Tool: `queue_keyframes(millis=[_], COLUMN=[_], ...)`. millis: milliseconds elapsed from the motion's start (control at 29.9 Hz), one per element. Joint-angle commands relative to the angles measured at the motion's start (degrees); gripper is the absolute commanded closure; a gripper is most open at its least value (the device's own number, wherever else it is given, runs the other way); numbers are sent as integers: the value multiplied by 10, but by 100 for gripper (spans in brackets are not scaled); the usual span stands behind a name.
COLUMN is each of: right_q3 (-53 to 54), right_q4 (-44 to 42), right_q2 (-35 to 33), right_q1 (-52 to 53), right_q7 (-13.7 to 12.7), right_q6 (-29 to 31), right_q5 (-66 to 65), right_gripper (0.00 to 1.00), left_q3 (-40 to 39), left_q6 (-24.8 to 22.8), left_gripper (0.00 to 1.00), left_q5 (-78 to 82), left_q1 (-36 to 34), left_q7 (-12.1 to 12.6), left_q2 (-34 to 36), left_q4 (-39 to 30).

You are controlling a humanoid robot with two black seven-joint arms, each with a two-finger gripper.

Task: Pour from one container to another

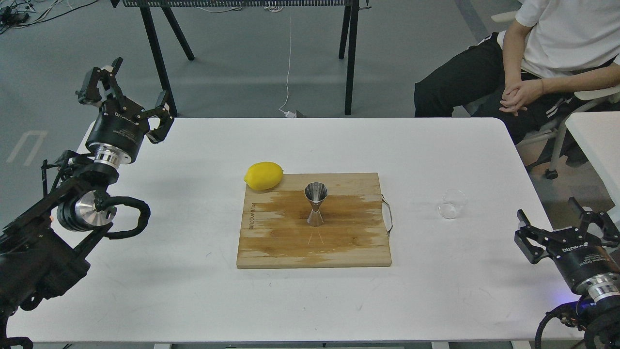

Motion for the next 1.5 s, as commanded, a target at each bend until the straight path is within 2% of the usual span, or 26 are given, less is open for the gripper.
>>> queue_keyframes(millis=[0, 134, 301, 668, 935, 1135, 1269, 1369, 1469], right_q3=[1, -7, -29, -31, -33, -34, -34, -34, -34], right_q4=[-2, -45, -109, -181, -219, -270, -284, -285, -284], right_q2=[66, 79, 115, 163, 181, 199, 209, 212, 215], right_q1=[5, 32, 90, 170, 202, 250, 262, 263, 263], right_q7=[-1, -5, -29, -29, -24, -29, -30, -35, -56], right_q6=[-9, -15, -49, -171, -186, -208, -208, -208, -208], right_q5=[6, 4, 6, 4, -18, -20, -20, -20, -20], right_gripper=[0, 0, 0, 0, 2, 10, 19, 41, 57], left_q3=[-31, -33, -33, -34, -32, -31, -33, -33, -34], left_q6=[-45, -51, -50, -50, -51, -51, -51, -51, -50], left_gripper=[0, 0, 0, 0, 0, 0, 0, 0, 0], left_q5=[-40, -45, -46, -45, -45, -45, -45, -45, -45], left_q1=[-2, -3, -5, -5, -5, -3, -5, -6, -6], left_q7=[41, 40, 38, 38, 38, 38, 38, 38, 38], left_q2=[-10, -10, -10, -8, -7, -6, -6, -5, -5], left_q4=[37, 51, 51, 51, 52, 57, 61, 61, 61])
